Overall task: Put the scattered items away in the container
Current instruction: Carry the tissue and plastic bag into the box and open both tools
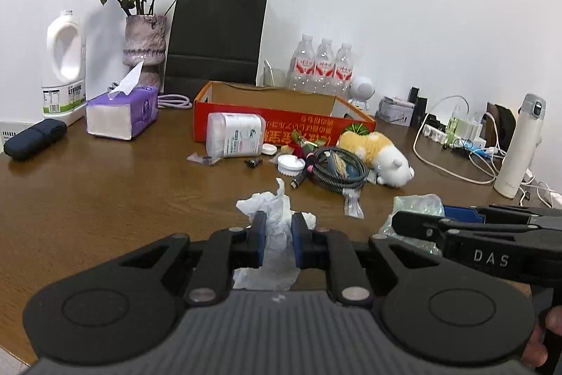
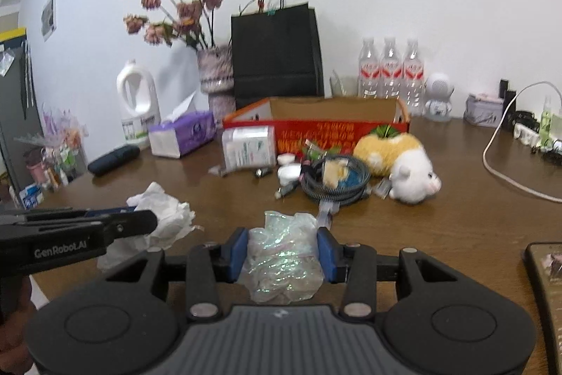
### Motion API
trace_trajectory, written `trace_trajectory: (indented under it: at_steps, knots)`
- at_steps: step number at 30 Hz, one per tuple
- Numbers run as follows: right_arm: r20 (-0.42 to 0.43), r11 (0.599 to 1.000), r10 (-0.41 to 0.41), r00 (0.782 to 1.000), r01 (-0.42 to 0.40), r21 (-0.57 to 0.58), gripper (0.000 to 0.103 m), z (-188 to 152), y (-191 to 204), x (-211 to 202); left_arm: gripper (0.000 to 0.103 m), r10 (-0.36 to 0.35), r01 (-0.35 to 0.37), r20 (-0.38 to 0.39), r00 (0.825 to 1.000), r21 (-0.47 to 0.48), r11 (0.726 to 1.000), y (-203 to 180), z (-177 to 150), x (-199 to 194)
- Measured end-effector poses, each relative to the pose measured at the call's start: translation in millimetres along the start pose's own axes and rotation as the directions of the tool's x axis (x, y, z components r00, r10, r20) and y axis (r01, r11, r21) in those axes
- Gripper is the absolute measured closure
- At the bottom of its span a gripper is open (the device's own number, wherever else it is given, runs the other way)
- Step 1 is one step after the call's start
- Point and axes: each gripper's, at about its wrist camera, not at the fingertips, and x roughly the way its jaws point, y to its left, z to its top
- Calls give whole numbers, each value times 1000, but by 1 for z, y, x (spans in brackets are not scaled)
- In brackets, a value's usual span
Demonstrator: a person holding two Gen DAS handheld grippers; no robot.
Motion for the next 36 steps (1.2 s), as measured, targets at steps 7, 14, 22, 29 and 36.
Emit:
trace_trajectory:
  at_steps: [7, 14, 22, 29, 36]
  knots:
    - [-27, 1000, -17, 999, 17, 10, 62, 13, -13, 21, 87, 11, -11, -21, 1000, 4, 1000, 8, 23, 27]
    - [45, 998, -46, 998, 48, -39, 61, 87, -33, 64, 87, -26, 23, 64, 998, 52, 998, 12, 108, 89]
    - [13, 999, 38, 999, -38, 7, 61, 201, -72, 169, 87, 5, -4, -13, 1000, 50, 999, 37, 212, 228]
    - [-300, 996, 27, 953, -1, 88, 61, 256, -106, 334, 87, 78, -71, -274, 959, 38, 997, 67, 237, 373]
    - [-463, 994, -65, 884, 96, 44, 58, 236, -112, 434, 73, 158, -134, -374, 914, 88, 987, 79, 228, 428]
